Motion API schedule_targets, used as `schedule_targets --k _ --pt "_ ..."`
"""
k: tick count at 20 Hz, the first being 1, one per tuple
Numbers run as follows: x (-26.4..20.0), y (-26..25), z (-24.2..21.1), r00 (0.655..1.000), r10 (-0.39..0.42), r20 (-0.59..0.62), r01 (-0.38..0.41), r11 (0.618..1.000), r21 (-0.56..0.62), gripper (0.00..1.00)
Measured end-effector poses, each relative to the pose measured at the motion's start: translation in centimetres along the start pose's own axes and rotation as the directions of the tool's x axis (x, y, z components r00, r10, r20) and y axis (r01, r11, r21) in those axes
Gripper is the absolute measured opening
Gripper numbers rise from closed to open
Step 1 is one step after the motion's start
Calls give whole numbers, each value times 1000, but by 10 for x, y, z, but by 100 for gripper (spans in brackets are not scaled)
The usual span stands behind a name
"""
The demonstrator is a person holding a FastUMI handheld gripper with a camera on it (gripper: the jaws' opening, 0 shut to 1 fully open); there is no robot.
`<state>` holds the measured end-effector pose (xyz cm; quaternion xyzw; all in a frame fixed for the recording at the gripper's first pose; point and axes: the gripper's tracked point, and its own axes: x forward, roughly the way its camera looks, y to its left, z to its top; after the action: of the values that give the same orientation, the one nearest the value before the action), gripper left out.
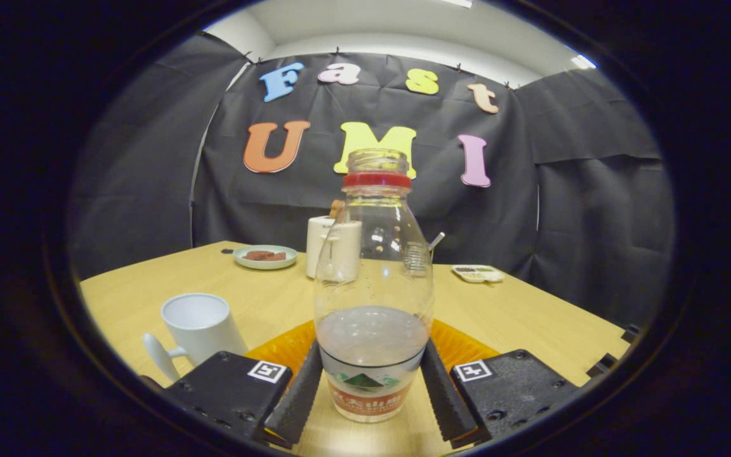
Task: Take the bottle from table, then pour the juice into the cup, finally place the bottle on the coaster
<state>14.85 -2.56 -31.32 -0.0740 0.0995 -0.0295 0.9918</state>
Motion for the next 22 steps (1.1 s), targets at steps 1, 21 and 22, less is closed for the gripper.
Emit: schedule_targets --k 1,21,22 --pt "-4 -5 4 1000 -11 9 11 1000 -12 81" --pt "-21 -32 38 996 -83 -9 53 708 -705 81" --pt "-22 -31 38 997 -82 -6 52 683 -728 81"
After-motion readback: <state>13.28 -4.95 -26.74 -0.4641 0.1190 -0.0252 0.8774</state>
